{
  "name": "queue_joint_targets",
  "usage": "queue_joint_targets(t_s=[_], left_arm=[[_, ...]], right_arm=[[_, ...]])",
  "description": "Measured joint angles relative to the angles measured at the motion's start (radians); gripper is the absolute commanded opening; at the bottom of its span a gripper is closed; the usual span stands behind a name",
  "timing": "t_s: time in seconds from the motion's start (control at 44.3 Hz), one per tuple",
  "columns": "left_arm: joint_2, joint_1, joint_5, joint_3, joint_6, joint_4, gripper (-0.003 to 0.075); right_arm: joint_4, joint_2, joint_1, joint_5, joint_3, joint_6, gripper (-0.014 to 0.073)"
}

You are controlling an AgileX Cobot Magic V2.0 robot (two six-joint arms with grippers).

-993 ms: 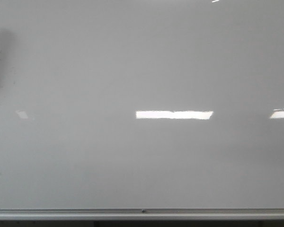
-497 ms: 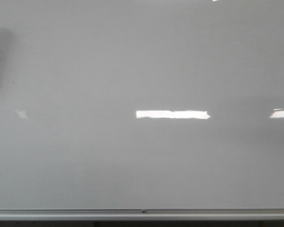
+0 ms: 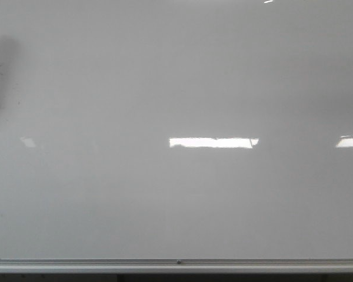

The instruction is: Write number 4 on whiteboard

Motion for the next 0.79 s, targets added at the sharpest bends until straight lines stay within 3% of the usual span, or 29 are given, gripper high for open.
queue_joint_targets(t_s=[0.248, 0.587, 0.7, 0.79], left_arm=[[0.160, 0.000, 0.158, -0.019, 0.000, 0.000, -0.0020], [0.300, 0.000, 0.272, -0.019, 0.000, 0.000, -0.0020], [0.332, 0.000, 0.274, -0.019, 0.000, 0.000, -0.0020], [0.353, 0.000, 0.291, -0.019, 0.000, 0.000, -0.0013]], right_arm=[[0.004, 0.111, 0.000, 0.074, -0.019, 0.000, -0.0061], [-0.003, 0.188, 0.000, 0.146, -0.019, 0.000, -0.0050], [-0.019, 0.214, 0.000, 0.171, -0.019, 0.000, 0.0014], [-0.037, 0.231, 0.000, 0.186, -0.019, 0.000, 0.0146]])
